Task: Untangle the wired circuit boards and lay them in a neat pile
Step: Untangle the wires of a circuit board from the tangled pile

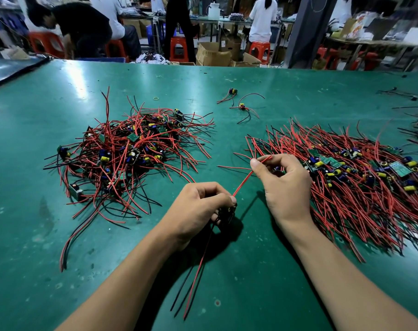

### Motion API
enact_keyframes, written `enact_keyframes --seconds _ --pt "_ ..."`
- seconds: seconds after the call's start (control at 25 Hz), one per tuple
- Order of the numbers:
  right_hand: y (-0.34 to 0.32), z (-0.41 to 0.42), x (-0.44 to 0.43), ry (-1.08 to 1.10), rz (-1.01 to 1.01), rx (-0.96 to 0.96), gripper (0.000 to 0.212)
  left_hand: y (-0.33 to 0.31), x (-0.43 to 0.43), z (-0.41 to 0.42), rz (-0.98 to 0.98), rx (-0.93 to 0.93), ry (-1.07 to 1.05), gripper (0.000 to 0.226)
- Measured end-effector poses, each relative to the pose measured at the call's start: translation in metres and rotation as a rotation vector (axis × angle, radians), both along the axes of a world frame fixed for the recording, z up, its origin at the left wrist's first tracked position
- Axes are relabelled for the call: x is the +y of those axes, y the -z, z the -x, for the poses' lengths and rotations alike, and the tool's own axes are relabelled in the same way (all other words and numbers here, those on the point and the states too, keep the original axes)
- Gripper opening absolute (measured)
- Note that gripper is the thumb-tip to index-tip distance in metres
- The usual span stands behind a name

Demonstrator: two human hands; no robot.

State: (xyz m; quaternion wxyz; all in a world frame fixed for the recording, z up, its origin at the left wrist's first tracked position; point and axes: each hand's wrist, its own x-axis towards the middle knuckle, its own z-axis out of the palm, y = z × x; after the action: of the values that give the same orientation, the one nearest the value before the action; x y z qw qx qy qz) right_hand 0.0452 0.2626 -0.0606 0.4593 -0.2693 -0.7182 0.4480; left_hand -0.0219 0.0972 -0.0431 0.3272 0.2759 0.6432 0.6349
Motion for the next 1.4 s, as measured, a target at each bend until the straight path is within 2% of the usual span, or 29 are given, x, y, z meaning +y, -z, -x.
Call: enact_keyframes --seconds 0.2,0.4,0.6,0.68,0.8,0.84,0.96,1.12,1.4 --pt "0.0 -0.002 0.003 0.004 -0.061 -0.02 0.008 -0.001 0.0 0.0 0.001 -0.013 -0.002 0.02" --pt "0.002 0.001 0.006 -0.074 0.089 -0.013 0.02 -0.001 -0.001 0.002 -0.008 -0.04 -0.011 0.023" --pt "-0.003 -0.002 0.005 -0.002 -0.057 -0.006 0.009 -0.002 -0.002 0.002 0.032 0.01 0.054 0.023" --pt "-0.005 -0.002 0.005 -0.049 0.082 0.011 0.009 -0.002 -0.003 0.002 0.045 0.023 0.072 0.02" --pt "-0.012 0.001 -0.004 -0.286 0.556 0.132 0.01 -0.002 -0.004 0.003 0.026 -0.024 0.051 0.02" --pt "-0.014 0.002 -0.009 -0.377 0.654 0.13 0.013 -0.002 -0.004 0.003 0.02 -0.045 0.039 0.019" --pt "-0.016 0.002 -0.02 -0.613 0.839 0.104 0.041 -0.002 -0.003 0.003 -0.017 -0.126 -0.016 0.02" --pt "-0.017 0.004 -0.023 -0.689 1.072 0.145 0.04 -0.001 -0.003 0.007 -0.082 -0.264 -0.062 0.023" --pt "-0.008 0.0 -0.024 -0.872 0.81 -0.17 0.031 0.0 -0.003 0.01 -0.173 -0.388 -0.055 0.015"
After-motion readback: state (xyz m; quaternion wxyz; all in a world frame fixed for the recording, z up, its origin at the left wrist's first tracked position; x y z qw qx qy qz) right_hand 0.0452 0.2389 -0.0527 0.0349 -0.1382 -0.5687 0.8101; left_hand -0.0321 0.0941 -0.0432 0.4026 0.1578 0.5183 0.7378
